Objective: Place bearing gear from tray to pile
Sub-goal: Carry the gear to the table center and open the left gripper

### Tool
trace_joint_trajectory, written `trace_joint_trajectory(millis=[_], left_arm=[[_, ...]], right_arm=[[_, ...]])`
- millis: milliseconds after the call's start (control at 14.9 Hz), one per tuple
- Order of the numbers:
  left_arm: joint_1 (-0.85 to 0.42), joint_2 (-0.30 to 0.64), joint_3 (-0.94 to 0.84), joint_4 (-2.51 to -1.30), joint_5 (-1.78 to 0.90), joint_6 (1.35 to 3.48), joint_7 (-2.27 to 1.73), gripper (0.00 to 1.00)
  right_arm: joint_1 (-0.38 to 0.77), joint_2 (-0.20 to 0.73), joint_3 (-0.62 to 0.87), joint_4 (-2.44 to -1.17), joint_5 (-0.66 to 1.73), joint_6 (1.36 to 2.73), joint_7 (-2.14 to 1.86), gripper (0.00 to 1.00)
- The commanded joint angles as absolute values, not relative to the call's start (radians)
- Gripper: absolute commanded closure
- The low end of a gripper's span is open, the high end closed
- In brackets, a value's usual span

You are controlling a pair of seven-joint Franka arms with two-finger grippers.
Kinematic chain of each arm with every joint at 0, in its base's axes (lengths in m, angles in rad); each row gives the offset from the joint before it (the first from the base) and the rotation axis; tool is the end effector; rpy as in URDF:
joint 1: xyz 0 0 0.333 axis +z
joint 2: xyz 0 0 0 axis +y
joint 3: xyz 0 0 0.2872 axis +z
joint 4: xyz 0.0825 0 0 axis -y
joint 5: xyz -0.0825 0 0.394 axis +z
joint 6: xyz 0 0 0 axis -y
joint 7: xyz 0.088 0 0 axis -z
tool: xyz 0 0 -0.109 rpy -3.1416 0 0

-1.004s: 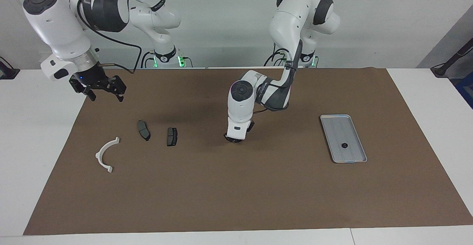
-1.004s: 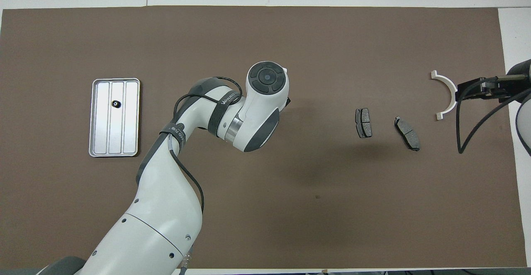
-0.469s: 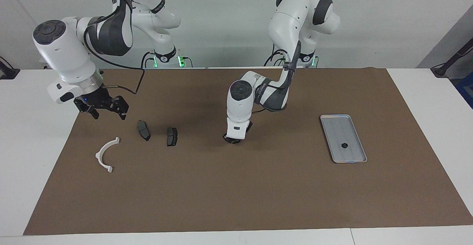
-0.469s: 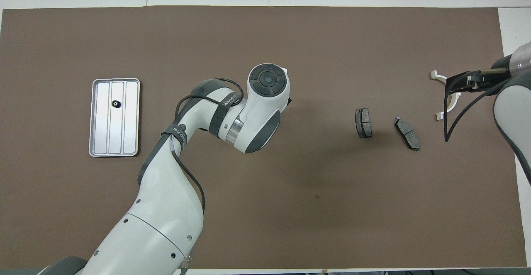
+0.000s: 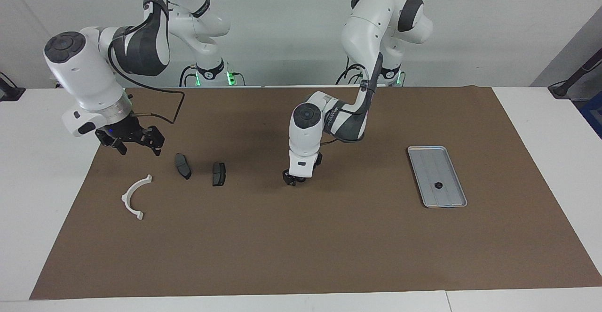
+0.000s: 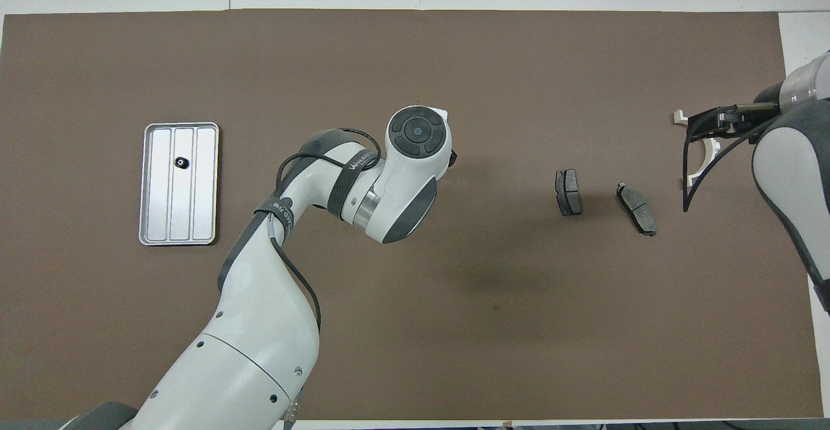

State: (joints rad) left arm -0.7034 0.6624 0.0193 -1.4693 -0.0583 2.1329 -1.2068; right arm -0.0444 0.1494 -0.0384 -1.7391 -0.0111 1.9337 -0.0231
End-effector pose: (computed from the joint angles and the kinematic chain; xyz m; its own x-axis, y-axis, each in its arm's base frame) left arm 0.5453 -0.4507 0.2602 0.8523 0.5219 -0.0347 0.5225 -0.8525 0.0142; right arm 0.6151 -0.0509 0.4552 0.9975 -0.0550 0.0449 -0.0558 -0.9983 0.0173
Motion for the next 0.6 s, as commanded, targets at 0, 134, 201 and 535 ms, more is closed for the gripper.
trace_joint_trajectory(millis=[0, 134, 201, 535], left_arm=[[-0.692, 0.612, 0.034, -1.494, -0.069, 2.103, -1.209, 0.22], [-0.654, 0.577, 0.034, -1.497, -0.066, 2.07, -1.197, 0.23], [-0.632, 0.557, 0.034, -1.497, -0.066, 2.048, -1.171, 0.23], [-0.516, 0.523, 0.034, -1.519, -0.066, 1.938, -0.93, 0.23]], right_arm=[[-0.045, 0.218, -0.029, -1.703, -0.014, 1.991, -0.032, 0.0], [-0.04, 0.289, -0.011, -1.619, -0.015, 1.99, -0.029, 0.0], [-0.016, 0.326, 0.001, -1.567, -0.015, 1.98, -0.011, 0.0], [0.104, 0.388, 0.002, -1.502, -0.02, 1.977, 0.151, 0.01]])
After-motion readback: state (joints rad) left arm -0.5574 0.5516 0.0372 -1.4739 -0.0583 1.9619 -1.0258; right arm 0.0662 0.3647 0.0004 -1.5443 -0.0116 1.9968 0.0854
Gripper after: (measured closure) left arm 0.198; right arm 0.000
